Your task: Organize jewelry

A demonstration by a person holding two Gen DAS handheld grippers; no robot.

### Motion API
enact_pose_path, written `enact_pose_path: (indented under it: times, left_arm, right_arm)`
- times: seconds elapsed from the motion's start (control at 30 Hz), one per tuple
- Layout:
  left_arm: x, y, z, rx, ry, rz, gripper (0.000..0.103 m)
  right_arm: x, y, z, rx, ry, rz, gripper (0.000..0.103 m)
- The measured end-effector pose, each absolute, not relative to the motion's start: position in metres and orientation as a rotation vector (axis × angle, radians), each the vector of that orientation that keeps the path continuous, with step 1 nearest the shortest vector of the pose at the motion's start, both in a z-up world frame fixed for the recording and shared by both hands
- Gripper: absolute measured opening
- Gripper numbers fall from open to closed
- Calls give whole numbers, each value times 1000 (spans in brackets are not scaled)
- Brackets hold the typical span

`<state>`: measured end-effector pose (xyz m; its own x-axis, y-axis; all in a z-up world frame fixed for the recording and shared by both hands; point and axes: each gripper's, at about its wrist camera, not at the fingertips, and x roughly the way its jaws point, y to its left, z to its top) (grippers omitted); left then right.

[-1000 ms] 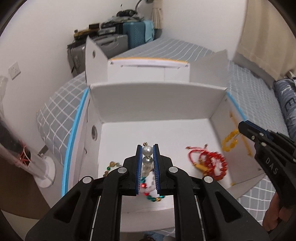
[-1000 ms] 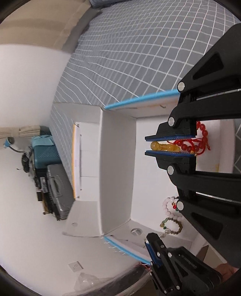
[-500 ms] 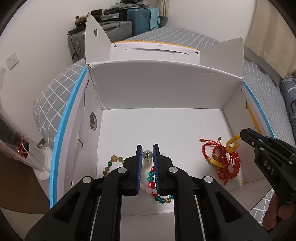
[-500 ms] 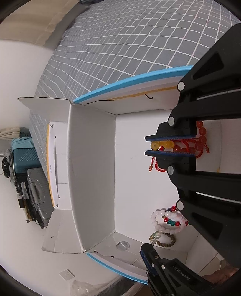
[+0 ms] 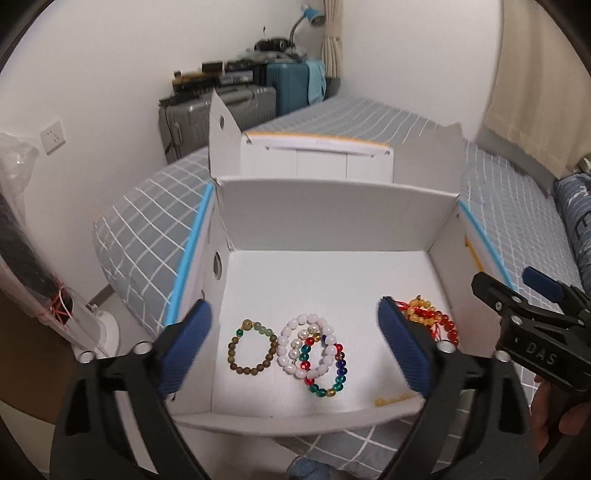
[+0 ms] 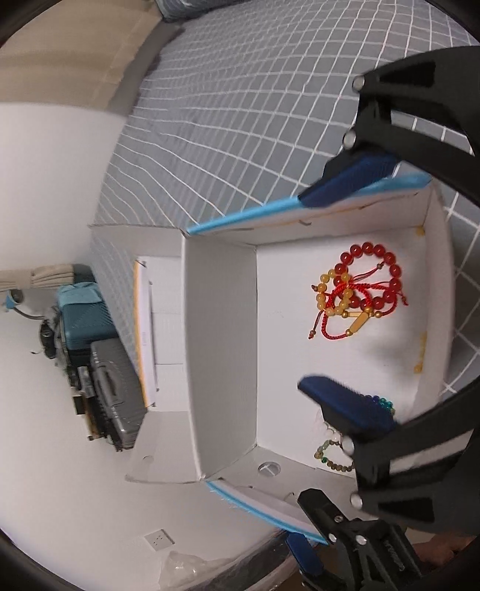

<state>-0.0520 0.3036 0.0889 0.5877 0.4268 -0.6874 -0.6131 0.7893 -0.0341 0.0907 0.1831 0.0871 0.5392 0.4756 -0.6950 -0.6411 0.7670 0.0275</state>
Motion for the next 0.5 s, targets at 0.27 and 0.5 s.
enact_pose_path:
  times: [0.27, 0.5]
  left_arm:
    - [-84, 278, 89, -255, 690, 614, 97]
    - [-110, 261, 83, -245, 682, 613, 97]
  right_arm:
    - [47, 151, 109, -243, 652, 679, 95]
    - [17, 120, 107, -212, 623, 665, 95]
